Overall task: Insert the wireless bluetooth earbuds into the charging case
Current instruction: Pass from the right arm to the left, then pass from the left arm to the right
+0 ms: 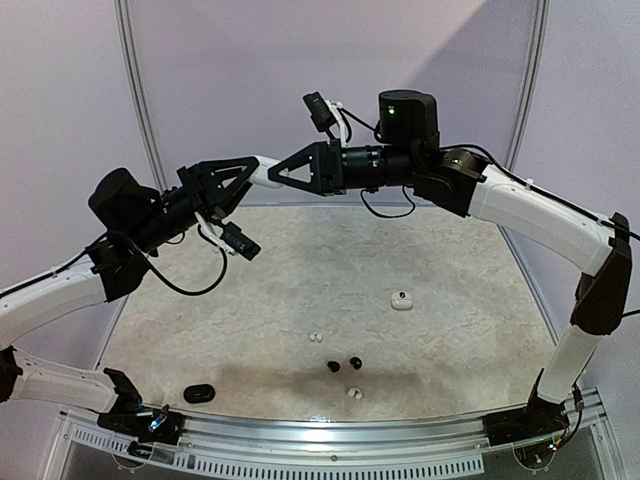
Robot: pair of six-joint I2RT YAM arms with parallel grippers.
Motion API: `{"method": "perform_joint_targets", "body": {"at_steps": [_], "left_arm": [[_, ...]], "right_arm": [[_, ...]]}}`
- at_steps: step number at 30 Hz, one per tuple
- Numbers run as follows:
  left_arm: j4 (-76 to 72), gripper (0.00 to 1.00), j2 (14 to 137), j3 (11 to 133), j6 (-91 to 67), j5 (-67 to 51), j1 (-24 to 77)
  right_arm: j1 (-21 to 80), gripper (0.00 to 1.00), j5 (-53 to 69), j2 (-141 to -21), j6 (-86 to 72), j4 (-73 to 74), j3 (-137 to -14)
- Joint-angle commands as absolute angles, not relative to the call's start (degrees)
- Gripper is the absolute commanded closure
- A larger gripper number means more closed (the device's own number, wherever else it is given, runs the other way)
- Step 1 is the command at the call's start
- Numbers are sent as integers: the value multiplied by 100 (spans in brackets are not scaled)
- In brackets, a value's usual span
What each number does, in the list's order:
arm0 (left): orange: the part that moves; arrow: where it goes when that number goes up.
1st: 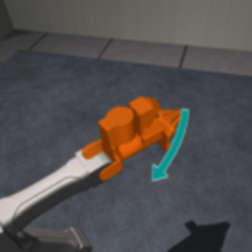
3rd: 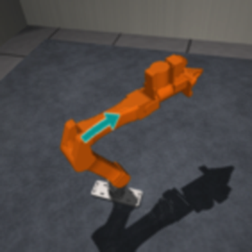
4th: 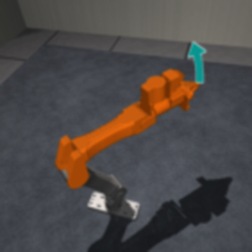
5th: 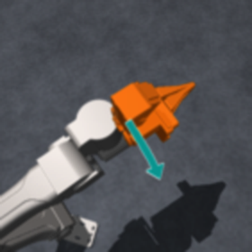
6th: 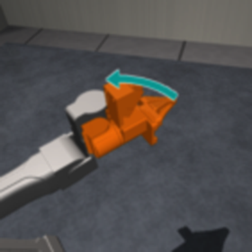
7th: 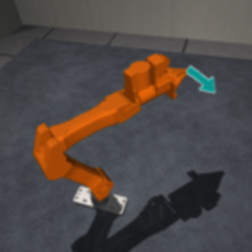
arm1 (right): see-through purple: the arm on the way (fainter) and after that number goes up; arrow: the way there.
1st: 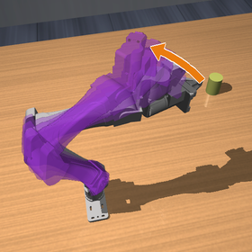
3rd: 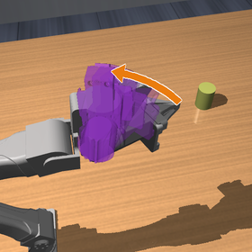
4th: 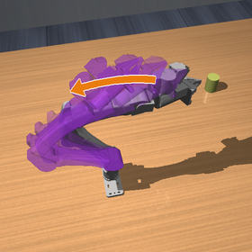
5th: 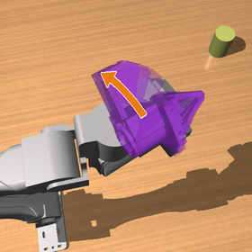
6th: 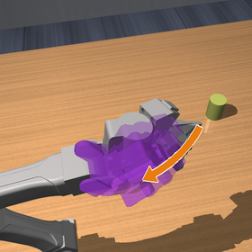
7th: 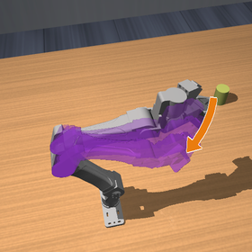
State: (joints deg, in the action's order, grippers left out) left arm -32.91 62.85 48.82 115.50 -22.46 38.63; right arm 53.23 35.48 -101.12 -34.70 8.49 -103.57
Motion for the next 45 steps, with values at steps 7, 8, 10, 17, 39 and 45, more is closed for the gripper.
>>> {"method": "perform_joint_targets", "body": {"at_steps": [7,8,10,17,39,45], "left_arm": [[-1880,100,5830,4906,10889,-2055,3975],[-1462,100,5700,4977,10754,-2011,3973],[-415,100,5542,5201,10237,-1870,3980],[3151,100,5897,6839,6434,-1809,3979],[4977,100,7201,8310,1865,-4738,3406],[4937,100,7151,8262,1841,-4662,3406]], "right_arm": [[5381,48,2955,-10047,-2832,1184,-10382],[5386,36,2846,-9930,-2677,1242,-10359],[5380,27,2655,-9717,-2334,1254,-10235],[5385,22,2367,-8727,-1149,785,-9303],[5611,22,2881,-9246,-412,1311,-9317],[5716,30,3156,-9554,-368,1509,-9619]]}}
